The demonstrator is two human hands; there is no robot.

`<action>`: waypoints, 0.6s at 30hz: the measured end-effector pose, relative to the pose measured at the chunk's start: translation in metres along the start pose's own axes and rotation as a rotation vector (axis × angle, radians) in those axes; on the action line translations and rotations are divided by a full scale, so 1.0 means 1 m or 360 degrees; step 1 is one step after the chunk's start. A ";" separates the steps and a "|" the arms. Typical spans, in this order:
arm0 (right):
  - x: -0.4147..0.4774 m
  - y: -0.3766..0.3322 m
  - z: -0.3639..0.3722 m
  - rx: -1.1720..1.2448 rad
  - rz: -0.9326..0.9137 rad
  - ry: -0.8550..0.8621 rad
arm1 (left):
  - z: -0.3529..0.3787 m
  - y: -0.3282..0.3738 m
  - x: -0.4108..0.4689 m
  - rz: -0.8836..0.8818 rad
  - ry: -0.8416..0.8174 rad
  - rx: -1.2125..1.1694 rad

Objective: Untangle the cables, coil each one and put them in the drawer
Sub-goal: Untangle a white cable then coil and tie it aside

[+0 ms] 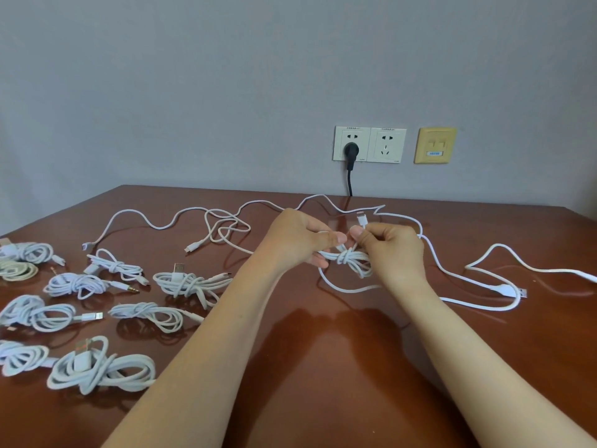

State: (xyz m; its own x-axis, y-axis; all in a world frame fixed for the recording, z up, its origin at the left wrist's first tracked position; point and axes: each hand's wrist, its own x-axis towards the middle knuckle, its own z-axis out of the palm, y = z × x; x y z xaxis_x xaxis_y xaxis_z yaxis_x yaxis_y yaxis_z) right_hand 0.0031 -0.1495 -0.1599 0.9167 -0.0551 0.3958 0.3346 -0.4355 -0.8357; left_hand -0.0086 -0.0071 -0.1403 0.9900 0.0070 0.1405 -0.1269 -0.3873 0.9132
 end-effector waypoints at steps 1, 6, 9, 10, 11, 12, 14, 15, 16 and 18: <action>0.000 0.000 0.000 0.0001 0.0003 0.0023 | 0.000 0.000 0.000 0.0006 -0.0022 0.0035; 0.000 -0.001 -0.002 0.0002 -0.0068 0.0197 | 0.002 0.001 -0.001 0.0036 -0.0067 0.0147; -0.008 -0.003 0.002 -0.0102 -0.0274 0.0125 | 0.003 -0.001 0.000 0.0031 -0.0025 0.0241; -0.011 -0.004 0.004 -0.0133 -0.0330 0.0086 | 0.004 -0.002 0.000 0.0013 -0.0001 0.0274; -0.012 -0.005 0.005 -0.0121 -0.0346 0.0084 | 0.004 -0.003 -0.001 -0.0010 0.0026 0.0275; -0.013 -0.006 0.006 -0.0050 -0.0329 0.0108 | 0.004 -0.003 -0.001 -0.0030 0.0051 0.0222; -0.011 -0.008 0.004 0.0080 -0.0302 0.0178 | 0.005 -0.003 0.000 -0.0079 0.0096 0.0049; -0.011 -0.009 0.003 0.0091 -0.0322 0.0171 | 0.004 -0.003 0.000 -0.0107 0.0114 -0.0015; -0.011 -0.009 0.002 0.0082 -0.0347 0.0132 | 0.004 -0.002 0.000 -0.0142 0.0127 -0.0071; -0.012 -0.009 0.002 0.0043 -0.0411 0.0051 | 0.004 -0.001 -0.001 -0.0222 0.0146 -0.0228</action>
State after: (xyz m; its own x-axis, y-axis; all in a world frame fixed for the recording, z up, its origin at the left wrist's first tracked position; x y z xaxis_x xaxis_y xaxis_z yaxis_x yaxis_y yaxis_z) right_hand -0.0108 -0.1434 -0.1584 0.7927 0.0261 0.6091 0.5630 -0.4147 -0.7149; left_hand -0.0097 -0.0103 -0.1429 0.9898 0.1377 0.0373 -0.0029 -0.2420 0.9703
